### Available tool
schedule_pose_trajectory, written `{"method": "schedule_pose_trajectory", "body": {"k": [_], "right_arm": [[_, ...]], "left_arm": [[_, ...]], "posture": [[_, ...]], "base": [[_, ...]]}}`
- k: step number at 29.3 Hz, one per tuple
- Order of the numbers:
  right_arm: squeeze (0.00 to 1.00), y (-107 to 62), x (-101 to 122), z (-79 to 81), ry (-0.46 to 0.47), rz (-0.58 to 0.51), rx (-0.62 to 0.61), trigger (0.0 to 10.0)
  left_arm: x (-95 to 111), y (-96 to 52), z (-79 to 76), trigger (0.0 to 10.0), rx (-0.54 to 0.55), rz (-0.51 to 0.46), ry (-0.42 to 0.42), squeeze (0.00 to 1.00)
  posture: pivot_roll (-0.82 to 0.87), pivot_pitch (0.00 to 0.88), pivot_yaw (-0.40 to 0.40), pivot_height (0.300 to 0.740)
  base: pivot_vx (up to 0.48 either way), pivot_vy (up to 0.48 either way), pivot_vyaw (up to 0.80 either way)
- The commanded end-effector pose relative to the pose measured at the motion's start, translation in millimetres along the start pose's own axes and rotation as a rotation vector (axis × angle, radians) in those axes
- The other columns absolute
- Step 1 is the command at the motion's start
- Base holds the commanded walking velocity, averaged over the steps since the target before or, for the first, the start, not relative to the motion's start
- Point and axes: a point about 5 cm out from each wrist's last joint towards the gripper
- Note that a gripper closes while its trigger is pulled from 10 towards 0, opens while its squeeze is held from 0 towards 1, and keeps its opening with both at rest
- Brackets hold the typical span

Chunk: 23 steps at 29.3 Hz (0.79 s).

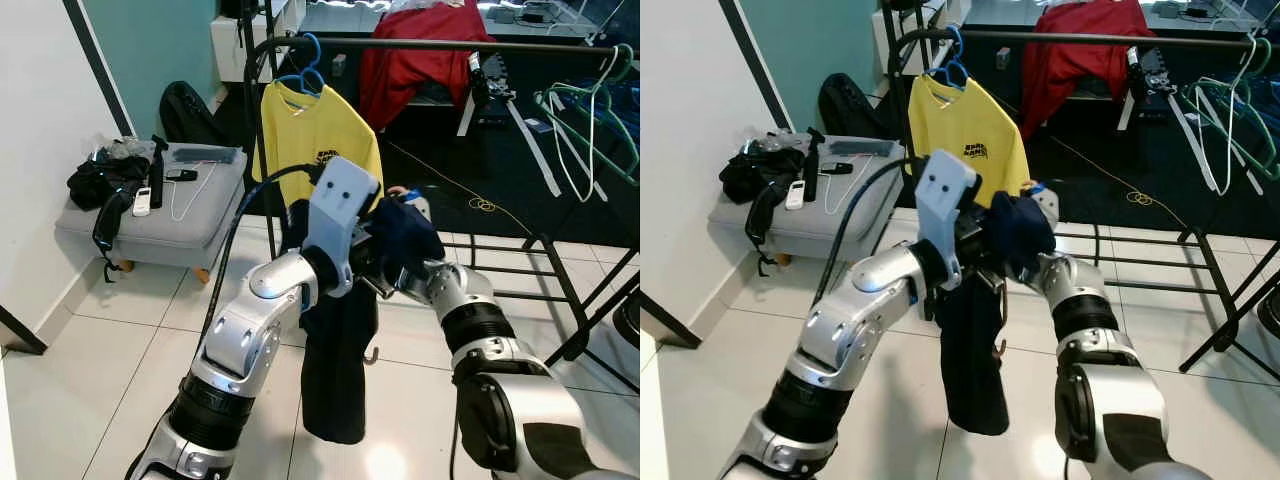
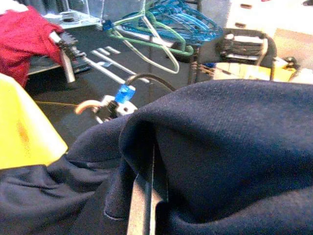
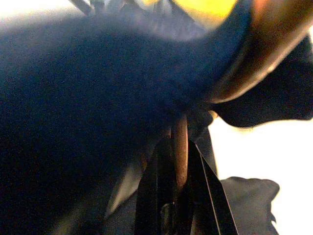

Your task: Hang hanger

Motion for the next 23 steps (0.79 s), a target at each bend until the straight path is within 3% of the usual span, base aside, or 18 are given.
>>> {"method": "schedule_pose_trajectory", "body": {"k": [1, 2, 7, 9, 14, 20, 23], "right_arm": [[0.00, -1.9, 13.2, -9.4, 0.052, -0.070, -0.065, 10.0], [0.00, -4.0, 20.3, -16.2, 0.076, -0.109, -0.101, 10.0], [0.00, -8.3, 30.9, -23.7, 0.101, -0.159, -0.132, 10.0], [0.00, -12.1, 42.5, -23.3, 0.091, -0.192, -0.126, 10.0], [0.00, -14.0, 48.1, -21.4, 0.056, -0.206, -0.123, 10.0], [0.00, -14.5, 49.1, -21.0, 0.043, -0.209, -0.122, 10.0], [0.00, -14.4, 52.8, -10.8, -0.028, -0.225, -0.074, 10.0]], "left_arm": [[6.0, -0.7, -31.7, 10.0, -0.247, -0.014, 0.002, 0.00], [1.1, -5.1, -37.7, 10.0, -0.309, 0.020, -0.001, 0.00], [-4.6, -9.6, -41.3, 10.0, -0.350, 0.061, 0.005, 0.00], [-12.0, -8.9, -30.9, 10.0, -0.261, 0.094, 0.031, 0.00], [-15.6, -7.5, -21.7, 10.0, -0.195, 0.102, 0.047, 0.00], [-16.7, -7.3, -19.7, 10.0, -0.189, 0.104, 0.047, 0.00], [-25.3, -6.5, -11.8, 10.0, -0.110, 0.137, 0.039, 0.00]], "posture": [[-0.05, 0.067, 0.026, 0.740], [-0.05, 0.066, 0.023, 0.740], [-0.05, 0.066, 0.023, 0.740], [-0.05, 0.070, 0.022, 0.740], [-0.05, 0.072, 0.022, 0.740], [-0.05, 0.079, 0.021, 0.740], [-0.05, 0.088, 0.021, 0.740]], "base": [[0.000, 0.000, 0.00], [0.000, 0.000, 0.00], [0.000, 0.000, 0.00], [0.000, 0.000, 0.00], [0.000, 0.000, 0.00], [0.000, 0.000, 0.00], [0.000, 0.000, 0.00]]}}
Point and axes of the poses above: a point about 5 cm out from each wrist's last joint towards the gripper, its own y axis pointing out of the wrist towards the gripper, its own x axis along the axis of the wrist's last joint, z = x × y, and after that the axes turned 7 degrees about -y, right-handed
